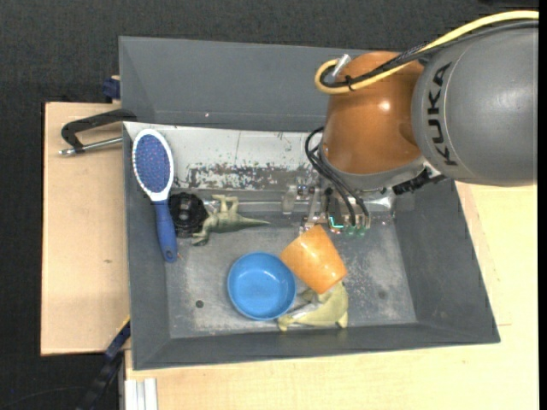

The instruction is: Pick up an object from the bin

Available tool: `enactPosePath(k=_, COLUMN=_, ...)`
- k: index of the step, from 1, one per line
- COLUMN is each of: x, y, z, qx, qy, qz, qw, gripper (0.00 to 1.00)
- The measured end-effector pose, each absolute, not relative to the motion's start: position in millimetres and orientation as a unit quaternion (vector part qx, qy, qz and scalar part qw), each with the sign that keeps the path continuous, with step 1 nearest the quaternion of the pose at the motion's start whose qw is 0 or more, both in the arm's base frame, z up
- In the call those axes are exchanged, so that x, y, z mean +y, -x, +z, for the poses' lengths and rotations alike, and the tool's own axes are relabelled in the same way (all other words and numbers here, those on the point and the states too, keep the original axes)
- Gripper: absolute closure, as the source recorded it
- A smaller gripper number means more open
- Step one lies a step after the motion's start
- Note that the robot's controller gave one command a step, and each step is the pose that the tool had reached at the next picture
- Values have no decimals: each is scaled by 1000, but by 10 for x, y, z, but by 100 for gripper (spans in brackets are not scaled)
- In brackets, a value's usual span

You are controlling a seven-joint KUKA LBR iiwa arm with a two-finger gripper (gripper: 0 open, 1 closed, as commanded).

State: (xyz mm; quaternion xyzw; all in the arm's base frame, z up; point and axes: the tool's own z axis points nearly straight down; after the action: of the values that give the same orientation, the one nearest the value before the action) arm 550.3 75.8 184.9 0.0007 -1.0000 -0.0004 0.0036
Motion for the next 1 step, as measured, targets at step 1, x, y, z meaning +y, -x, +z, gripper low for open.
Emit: enactPosePath(k=1, x=753, y=-5521, z=1898, qx=-1000, qy=0, qz=-1, qw=-1, gripper=100)
